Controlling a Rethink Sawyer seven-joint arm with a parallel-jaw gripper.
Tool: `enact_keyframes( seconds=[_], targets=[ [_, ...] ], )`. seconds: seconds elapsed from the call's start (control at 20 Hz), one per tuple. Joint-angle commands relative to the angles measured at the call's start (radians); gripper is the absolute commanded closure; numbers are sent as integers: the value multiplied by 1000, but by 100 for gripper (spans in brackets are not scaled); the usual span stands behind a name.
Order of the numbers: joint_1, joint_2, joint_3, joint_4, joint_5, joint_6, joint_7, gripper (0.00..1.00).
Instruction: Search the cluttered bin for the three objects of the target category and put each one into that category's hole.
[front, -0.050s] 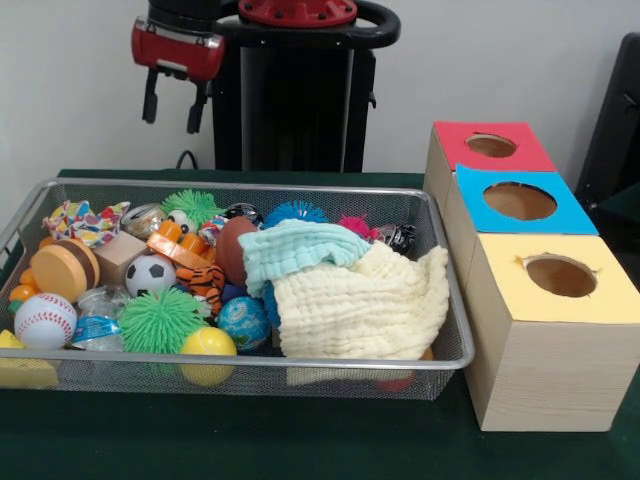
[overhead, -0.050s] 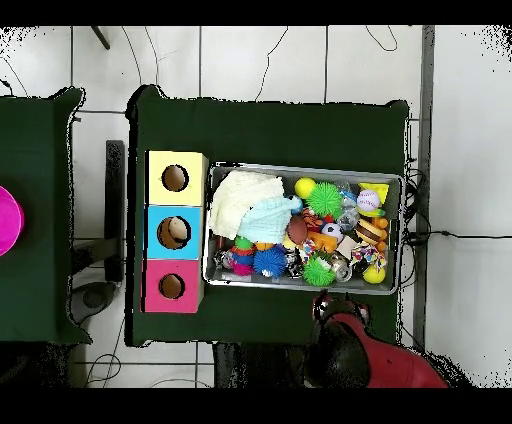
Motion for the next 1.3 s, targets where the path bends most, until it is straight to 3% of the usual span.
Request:
enact_keyframes(
  seconds=[0.05,0.6,1.3],
  targets=[
    [-56,88,105,-69,-83,-86,71,0],
    [-98,197,103,-133,-204,-220,70,0],
    [-55,330,5,-224,-286,-380,68,0]
  ],
)
